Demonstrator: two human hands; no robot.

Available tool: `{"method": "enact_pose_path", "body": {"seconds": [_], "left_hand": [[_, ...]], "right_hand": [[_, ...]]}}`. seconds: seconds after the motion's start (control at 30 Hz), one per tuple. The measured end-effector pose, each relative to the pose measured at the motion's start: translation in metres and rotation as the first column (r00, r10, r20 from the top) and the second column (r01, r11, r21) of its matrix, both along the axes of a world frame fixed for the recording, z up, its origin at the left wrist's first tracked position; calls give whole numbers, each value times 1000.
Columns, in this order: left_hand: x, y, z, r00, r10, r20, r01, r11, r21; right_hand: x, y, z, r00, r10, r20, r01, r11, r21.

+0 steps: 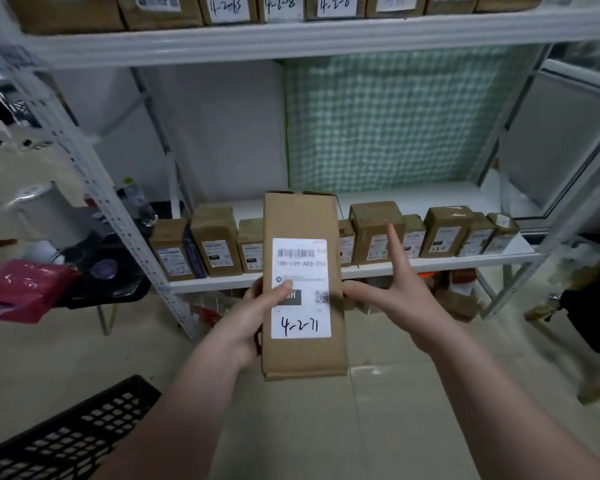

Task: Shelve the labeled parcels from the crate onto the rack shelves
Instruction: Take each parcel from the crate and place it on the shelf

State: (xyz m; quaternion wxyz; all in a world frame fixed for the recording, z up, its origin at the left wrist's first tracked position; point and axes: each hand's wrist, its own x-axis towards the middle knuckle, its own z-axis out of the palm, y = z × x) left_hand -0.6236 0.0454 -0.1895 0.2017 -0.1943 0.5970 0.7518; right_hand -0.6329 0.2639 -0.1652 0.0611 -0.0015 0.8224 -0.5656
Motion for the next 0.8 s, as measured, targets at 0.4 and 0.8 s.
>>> {"method": "enact_pose_path", "body": {"seconds": [0.4,0.8], "left_hand": [[-7,-36,21,998,-25,53,15,983,181],[-41,-12,41,948,-272,-168,292,950,108]], "right_hand": [[-9,-74,-42,920,261,293,-30,792,-610],[-1,-45,0,989,47,140,65,714,-698]]}}
